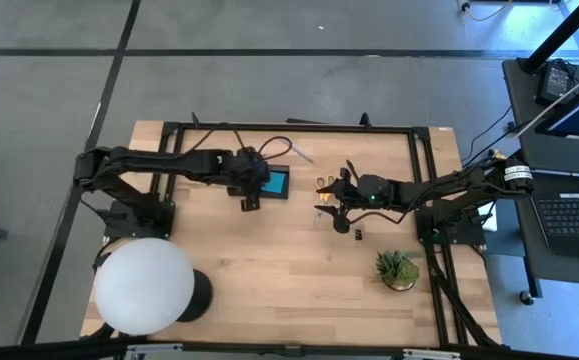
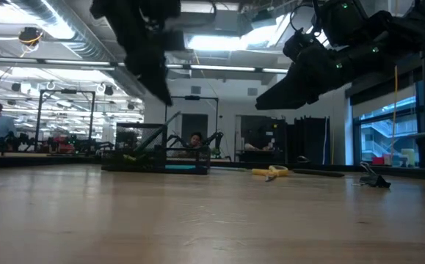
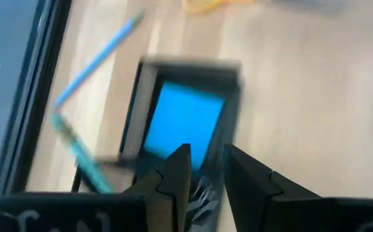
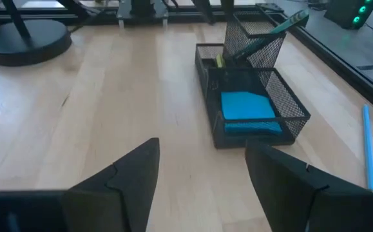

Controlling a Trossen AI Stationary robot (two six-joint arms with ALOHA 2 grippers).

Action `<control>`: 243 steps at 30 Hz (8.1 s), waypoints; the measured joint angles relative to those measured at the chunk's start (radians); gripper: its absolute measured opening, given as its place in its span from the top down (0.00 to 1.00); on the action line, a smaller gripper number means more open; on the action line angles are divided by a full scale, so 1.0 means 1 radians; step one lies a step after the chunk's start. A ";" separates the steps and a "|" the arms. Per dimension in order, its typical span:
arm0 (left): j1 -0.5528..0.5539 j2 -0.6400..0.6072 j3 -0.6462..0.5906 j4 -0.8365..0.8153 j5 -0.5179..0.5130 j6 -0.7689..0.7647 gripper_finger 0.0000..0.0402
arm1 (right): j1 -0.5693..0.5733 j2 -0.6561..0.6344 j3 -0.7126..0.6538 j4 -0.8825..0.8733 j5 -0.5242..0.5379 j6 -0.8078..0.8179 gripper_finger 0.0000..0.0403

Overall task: Pick and place office supplies into organizer
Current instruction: Put the black binder clip into the black desk organizer

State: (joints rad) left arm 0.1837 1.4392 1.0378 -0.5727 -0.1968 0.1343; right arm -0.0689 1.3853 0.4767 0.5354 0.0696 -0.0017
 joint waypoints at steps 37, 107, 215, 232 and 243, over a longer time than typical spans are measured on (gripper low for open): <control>-0.124 -0.034 -0.443 0.987 0.159 0.009 0.79 | 0.274 0.044 0.439 -1.373 0.059 1.096 0.42; -0.124 -0.034 -0.443 0.957 0.159 0.008 0.79 | 0.281 0.278 0.437 -1.367 0.122 1.068 0.95; -0.124 -0.034 -0.442 0.926 0.160 -0.001 0.79 | 0.375 0.292 0.499 -1.485 0.112 1.312 0.57; -0.124 -0.034 -0.442 0.926 0.160 0.000 0.79 | 0.375 0.359 0.499 -1.470 0.068 1.301 0.65; -0.124 -0.034 -0.442 0.926 0.160 0.000 0.79 | 0.373 0.359 0.499 -1.473 0.072 1.277 0.82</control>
State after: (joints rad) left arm 0.0601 1.4052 0.5957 0.3534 -0.0372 0.1341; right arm 0.3046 1.7443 0.9752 -0.9375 0.1417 1.2758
